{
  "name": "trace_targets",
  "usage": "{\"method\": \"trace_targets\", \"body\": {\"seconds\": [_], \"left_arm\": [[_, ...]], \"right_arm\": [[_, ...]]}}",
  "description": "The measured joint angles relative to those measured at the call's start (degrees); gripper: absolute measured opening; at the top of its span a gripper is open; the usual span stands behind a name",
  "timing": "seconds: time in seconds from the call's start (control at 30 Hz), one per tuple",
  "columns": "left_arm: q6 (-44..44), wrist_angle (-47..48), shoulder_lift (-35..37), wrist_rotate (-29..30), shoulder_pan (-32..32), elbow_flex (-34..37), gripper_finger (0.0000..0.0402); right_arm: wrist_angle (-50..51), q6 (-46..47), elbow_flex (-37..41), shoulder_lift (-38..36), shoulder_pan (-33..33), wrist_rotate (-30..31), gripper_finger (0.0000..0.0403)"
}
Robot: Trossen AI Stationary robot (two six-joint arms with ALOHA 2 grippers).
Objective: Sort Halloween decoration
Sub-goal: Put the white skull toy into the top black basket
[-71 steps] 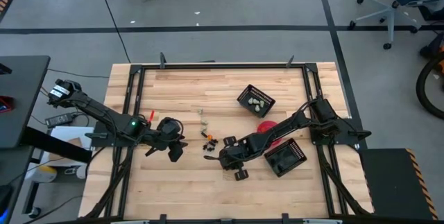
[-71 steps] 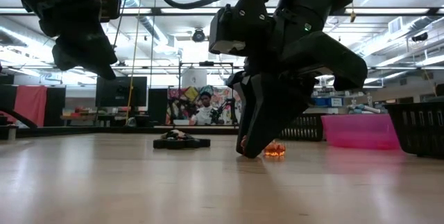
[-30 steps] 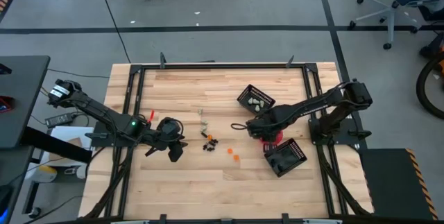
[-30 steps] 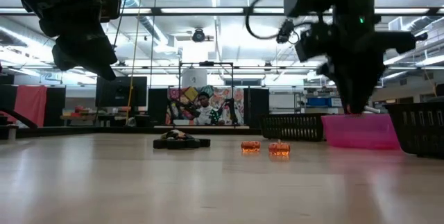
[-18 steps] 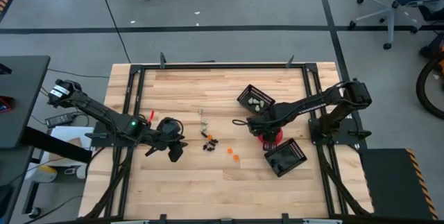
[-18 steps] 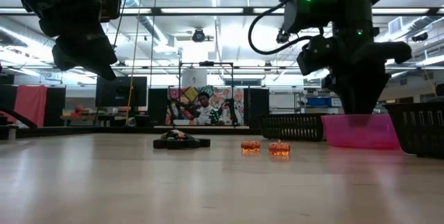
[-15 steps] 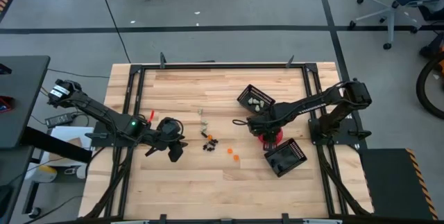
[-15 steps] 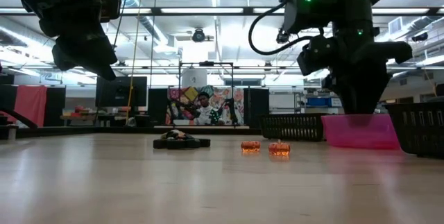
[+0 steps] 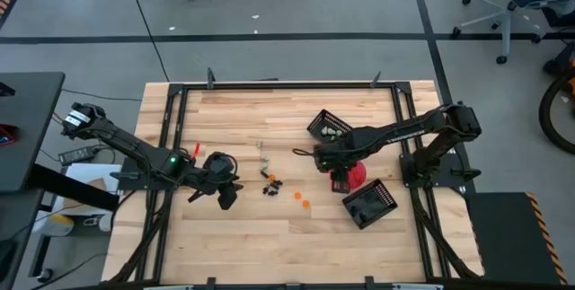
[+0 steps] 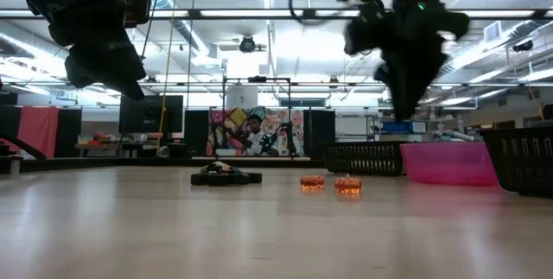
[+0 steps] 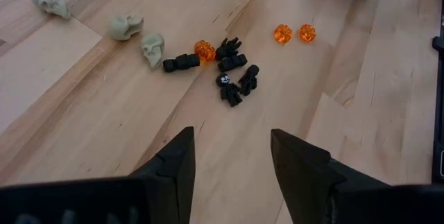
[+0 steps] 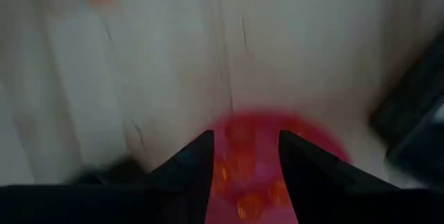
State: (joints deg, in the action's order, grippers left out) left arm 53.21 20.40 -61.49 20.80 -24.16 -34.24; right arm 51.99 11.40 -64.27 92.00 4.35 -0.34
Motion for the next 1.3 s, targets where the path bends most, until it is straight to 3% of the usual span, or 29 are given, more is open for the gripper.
{"method": "trace_targets", "body": {"seconds": [0.33, 1.0, 1.3], "left_arm": [[0.3, 0.0, 0.0, 0.0, 0.0, 0.0, 0.0162], [0.0, -0.6, 0.0, 2.0, 0.0, 0.0, 0.0162], [-0.3, -0.9, 0.0, 2.1, 0.2, 0.0, 0.0162]], "right_arm": [[-17.2, -2.6, -2.1, 0.3, 2.0, 1.7, 0.0165], [-37.1, -1.7, -2.1, 7.5, 5.7, 2.4, 0.0166], [-41.0, -0.7, -2.9, 10.2, 5.8, 1.9, 0.0166]]}}
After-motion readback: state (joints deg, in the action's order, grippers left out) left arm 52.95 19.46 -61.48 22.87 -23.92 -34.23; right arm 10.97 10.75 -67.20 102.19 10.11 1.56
